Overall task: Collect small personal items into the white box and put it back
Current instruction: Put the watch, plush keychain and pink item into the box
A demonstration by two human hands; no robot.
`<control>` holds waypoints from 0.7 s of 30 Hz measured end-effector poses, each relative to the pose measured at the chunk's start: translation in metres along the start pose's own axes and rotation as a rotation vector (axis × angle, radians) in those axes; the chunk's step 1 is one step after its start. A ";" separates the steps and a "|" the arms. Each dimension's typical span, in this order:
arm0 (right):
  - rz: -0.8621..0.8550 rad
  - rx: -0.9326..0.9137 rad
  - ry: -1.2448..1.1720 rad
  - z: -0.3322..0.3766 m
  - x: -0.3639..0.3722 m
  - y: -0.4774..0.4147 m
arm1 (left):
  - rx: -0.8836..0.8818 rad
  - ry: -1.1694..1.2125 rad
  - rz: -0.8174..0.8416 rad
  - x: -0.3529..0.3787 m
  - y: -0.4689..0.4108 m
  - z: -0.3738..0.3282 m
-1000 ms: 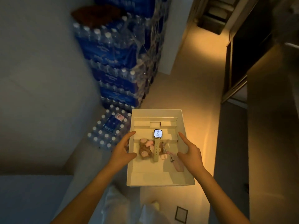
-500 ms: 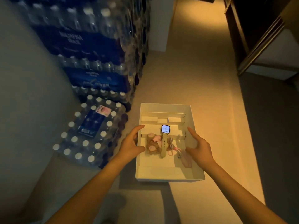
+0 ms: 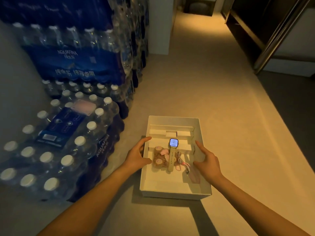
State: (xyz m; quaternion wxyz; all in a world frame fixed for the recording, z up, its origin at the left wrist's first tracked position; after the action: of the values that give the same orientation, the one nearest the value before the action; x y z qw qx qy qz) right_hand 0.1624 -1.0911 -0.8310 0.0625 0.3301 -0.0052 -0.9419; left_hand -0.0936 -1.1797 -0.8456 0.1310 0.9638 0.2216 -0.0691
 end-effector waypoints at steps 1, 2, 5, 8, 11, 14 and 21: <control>-0.003 -0.008 -0.001 -0.001 0.004 0.001 | 0.000 0.001 -0.001 -0.001 -0.001 0.004; -0.006 -0.013 0.001 -0.002 0.007 0.001 | -0.002 -0.002 -0.003 -0.002 -0.001 0.007; -0.001 -0.010 0.014 -0.001 0.014 0.004 | -0.021 0.010 -0.019 -0.007 0.002 0.012; 0.012 -0.002 0.020 0.001 0.019 0.005 | -0.028 0.027 -0.029 -0.012 0.004 0.017; 0.023 -0.009 0.018 -0.003 0.026 0.004 | -0.027 0.037 -0.034 -0.014 0.006 0.025; 0.038 -0.017 0.024 -0.009 0.038 0.003 | -0.030 0.039 -0.040 -0.016 0.004 0.034; 0.029 -0.025 0.086 -0.014 0.044 0.001 | -0.032 0.049 -0.068 -0.015 -0.001 0.038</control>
State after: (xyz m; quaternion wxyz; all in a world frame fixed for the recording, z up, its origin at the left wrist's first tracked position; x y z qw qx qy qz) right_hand 0.1373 -1.0966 -0.8690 0.0802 0.3691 0.0047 -0.9259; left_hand -0.1101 -1.1960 -0.8788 0.1383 0.9549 0.2587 -0.0462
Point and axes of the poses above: each hand's wrist, its own y-axis away from the middle knuckle, its own x-axis out of the palm, z = x × y, the point moved 2 cm from there along -y, towards the middle knuckle, and after that the axes turned 12 degrees about -z, right-handed, at the moved point
